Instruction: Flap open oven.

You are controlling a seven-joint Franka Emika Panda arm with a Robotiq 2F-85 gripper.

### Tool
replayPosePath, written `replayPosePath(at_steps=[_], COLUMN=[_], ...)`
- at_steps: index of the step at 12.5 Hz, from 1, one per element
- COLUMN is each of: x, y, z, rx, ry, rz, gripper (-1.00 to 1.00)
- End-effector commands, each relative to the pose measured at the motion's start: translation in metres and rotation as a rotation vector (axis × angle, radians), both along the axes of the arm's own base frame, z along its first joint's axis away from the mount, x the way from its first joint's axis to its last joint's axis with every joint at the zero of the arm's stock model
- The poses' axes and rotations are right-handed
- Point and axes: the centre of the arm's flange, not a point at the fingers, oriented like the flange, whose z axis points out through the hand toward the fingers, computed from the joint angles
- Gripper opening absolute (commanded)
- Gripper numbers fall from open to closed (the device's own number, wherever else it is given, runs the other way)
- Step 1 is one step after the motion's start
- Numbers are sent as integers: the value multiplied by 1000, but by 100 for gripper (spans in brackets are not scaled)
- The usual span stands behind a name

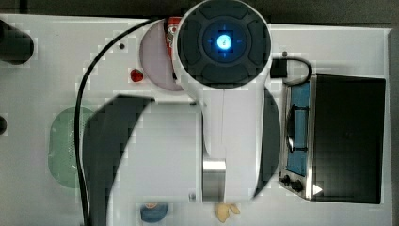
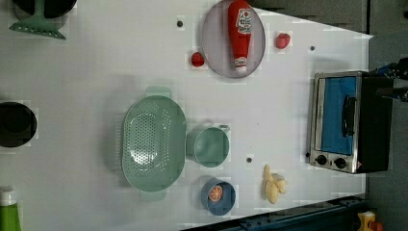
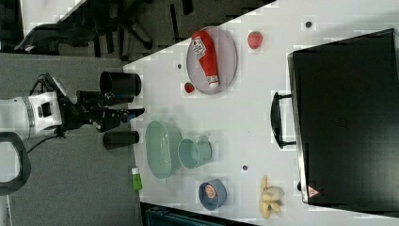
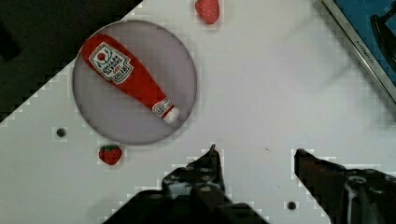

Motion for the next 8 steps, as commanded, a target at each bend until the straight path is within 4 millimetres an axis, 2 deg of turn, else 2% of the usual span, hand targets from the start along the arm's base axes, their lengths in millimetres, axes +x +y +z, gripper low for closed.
replayPosePath(at_steps=[1,3,6,7,8], x=[-140,-140,-140,-140,-139], y=[-41,-41,-41,-41,-41], z=[62,62,62,62,62], rx=[42,42,42,42,42], ry=[52,52,51,52,52], rz=[-261,-261,-261,-261,-261], gripper=[59,99,100,89,65])
